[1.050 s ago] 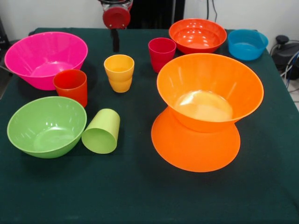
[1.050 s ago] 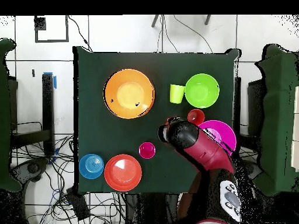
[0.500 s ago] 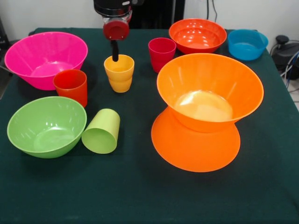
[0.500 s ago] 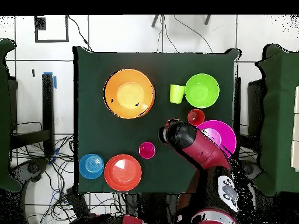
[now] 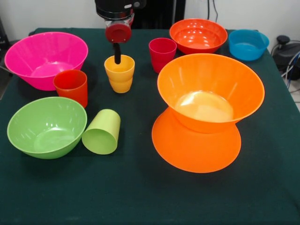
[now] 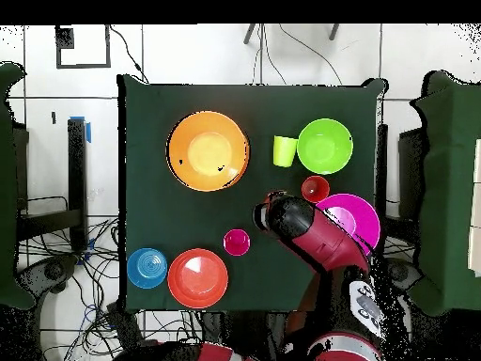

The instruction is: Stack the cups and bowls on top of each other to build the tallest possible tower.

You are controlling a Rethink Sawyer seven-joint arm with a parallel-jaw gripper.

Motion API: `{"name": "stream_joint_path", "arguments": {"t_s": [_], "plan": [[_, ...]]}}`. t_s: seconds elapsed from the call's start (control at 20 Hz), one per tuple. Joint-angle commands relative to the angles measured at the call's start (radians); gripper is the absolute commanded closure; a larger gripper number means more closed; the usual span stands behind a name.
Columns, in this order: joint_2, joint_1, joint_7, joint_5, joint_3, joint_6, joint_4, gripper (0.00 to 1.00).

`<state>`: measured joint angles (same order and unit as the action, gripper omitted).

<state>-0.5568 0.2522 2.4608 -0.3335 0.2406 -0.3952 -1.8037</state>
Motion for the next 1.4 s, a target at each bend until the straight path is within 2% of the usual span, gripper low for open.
{"name": "stream_joint_path", "arguments": {"t_s": [0.05,0.4,0.8,1.15,1.4], "plan": [[0.020,0.032,0.028,0.033,-0.130,0.066,-0.004,0.00],[0.011,0.053,-0.002,0.059,-0.138,0.056,-0.021,0.00],[0.042,0.100,-0.027,0.103,-0.179,0.117,-0.039,0.00],[-0.005,0.075,-0.015,0.133,-0.149,0.040,-0.069,0.00],[-0.021,0.098,-0.023,0.140,-0.173,0.022,-0.100,0.00]]}}
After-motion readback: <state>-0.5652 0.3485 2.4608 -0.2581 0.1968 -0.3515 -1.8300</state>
